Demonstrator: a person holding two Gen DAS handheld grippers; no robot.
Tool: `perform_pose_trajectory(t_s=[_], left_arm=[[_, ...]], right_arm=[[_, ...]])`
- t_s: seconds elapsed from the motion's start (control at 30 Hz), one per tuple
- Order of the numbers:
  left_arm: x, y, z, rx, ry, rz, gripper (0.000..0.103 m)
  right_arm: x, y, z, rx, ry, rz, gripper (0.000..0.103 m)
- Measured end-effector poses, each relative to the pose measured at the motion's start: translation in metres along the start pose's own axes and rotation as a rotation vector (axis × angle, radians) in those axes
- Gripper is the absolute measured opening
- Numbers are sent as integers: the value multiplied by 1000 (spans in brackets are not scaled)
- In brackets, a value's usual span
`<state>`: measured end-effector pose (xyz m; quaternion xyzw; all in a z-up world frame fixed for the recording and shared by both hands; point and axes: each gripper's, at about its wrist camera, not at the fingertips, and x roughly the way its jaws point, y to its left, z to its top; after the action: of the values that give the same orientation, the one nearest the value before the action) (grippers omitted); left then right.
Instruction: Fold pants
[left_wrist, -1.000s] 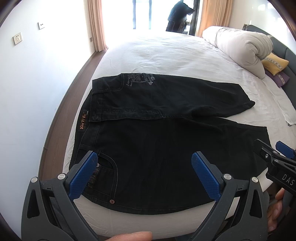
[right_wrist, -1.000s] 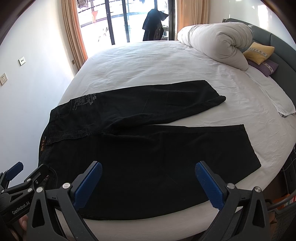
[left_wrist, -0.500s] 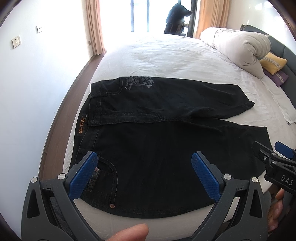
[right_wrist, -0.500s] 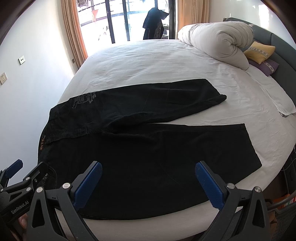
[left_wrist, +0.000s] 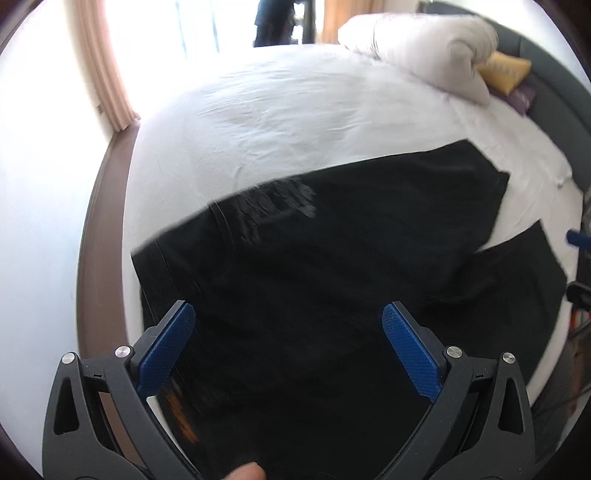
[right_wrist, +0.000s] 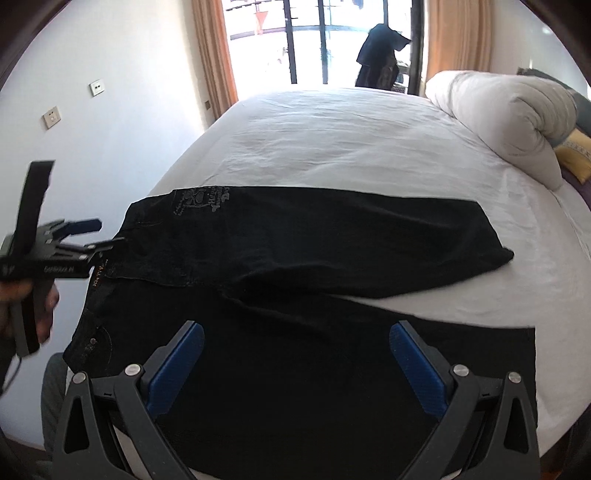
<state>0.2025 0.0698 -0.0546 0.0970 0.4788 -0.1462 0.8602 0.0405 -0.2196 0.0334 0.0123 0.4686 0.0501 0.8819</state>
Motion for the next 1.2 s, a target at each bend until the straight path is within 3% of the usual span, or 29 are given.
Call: perform_pose_trajectory(t_s=[0.07,0.2,0.3,0.37,0.5,0.57,0.67,0.73,0.83,1.03,1.2], left_arm=[[21,24,26,40,17,13,103],[81,75,82,54,145,-92,103],[114,92,101,79,205,-172,102],[133,93,107,115,249,-201,93],[160,87,103,180,326,-233,63],[168,84,100,195,342,-248,60],[168,85,103,182,326,-270,56],[168,83,103,186,329,-271,33],[162,70,98,240,325,-253,15],[135,61,92,231,223,-209,8],[97,53,78,260,115,-168,8]], right_arm=[[13,-6,14,-51,2,34,103],[41,-17,36,-111,34,134,91],[65,-24,50,-136,53,205,85],[79,-26,56,-150,69,221,81],[105,-31,64,-180,101,246,78],[117,-32,67,-180,114,255,78],[128,-32,70,-175,124,269,77],[131,-29,71,-183,126,281,76],[136,-22,75,-215,128,296,72],[148,-18,101,-280,120,293,71],[167,-6,136,-407,128,253,54]])
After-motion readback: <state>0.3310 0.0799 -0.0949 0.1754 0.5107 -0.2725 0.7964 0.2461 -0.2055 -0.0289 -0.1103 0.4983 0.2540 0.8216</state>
